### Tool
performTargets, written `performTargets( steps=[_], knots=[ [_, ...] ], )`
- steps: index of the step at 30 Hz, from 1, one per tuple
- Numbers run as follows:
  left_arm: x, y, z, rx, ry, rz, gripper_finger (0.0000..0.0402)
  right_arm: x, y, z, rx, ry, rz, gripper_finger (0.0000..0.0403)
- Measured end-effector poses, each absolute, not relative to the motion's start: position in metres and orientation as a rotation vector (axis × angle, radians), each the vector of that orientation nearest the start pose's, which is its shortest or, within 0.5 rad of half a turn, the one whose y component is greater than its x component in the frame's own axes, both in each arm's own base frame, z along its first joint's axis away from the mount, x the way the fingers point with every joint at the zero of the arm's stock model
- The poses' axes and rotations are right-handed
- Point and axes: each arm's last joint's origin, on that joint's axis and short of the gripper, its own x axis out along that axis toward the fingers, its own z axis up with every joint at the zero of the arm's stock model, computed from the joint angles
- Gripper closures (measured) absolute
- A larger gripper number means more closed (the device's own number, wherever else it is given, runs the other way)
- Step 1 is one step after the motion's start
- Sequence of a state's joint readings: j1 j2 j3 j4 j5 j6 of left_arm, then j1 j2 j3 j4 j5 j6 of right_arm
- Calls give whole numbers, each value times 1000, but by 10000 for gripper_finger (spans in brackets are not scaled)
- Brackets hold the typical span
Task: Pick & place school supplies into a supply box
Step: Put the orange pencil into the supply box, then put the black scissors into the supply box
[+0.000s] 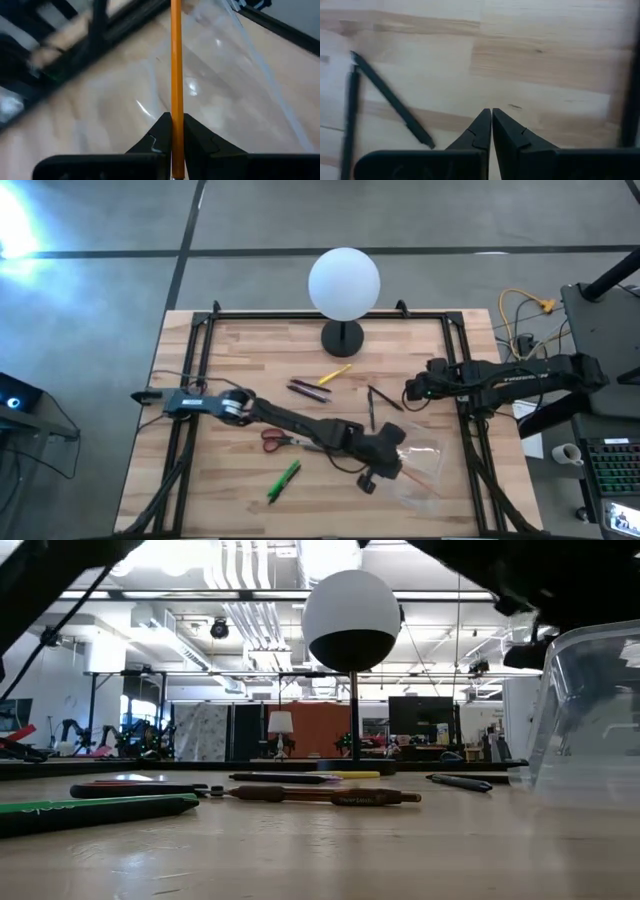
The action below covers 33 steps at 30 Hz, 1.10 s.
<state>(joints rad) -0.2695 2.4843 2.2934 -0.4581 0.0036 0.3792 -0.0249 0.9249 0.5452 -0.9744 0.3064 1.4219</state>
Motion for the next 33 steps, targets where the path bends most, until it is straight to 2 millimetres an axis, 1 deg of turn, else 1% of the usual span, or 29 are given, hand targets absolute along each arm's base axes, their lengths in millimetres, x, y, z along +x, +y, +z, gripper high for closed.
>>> performTargets(
  steps=[2,3,5,8,14,16,20,24,29,31,33],
  knots=[
    [542,-150,205,359,661,-402,390,131,-10,187,992,874,-1136,394],
    [542,-151,202,323,643,-404,390,131,-10,187,988,876,-1134,394],
    [539,-151,189,281,671,-412,390,131,-9,187,988,875,-1131,394],
    [531,-151,184,249,711,-407,390,131,-9,187,985,875,-1127,394],
    [521,-149,163,174,860,-357,388,131,-9,187,983,875,-1124,394],
    [522,-148,164,176,850,-338,381,131,-9,187,983,875,-1124,394],
    [525,-148,172,200,819,-287,356,131,-9,187,982,874,-1125,394],
    [526,-147,181,209,807,-281,328,131,-9,187,982,874,-1125,394],
    [521,-144,187,249,878,-221,300,131,-9,187,981,873,-1125,394],
    [517,-146,197,282,888,-175,296,131,-9,187,981,873,-1125,394],
    [511,-147,216,320,873,-111,296,131,-9,187,970,875,-1122,394]
  ],
)
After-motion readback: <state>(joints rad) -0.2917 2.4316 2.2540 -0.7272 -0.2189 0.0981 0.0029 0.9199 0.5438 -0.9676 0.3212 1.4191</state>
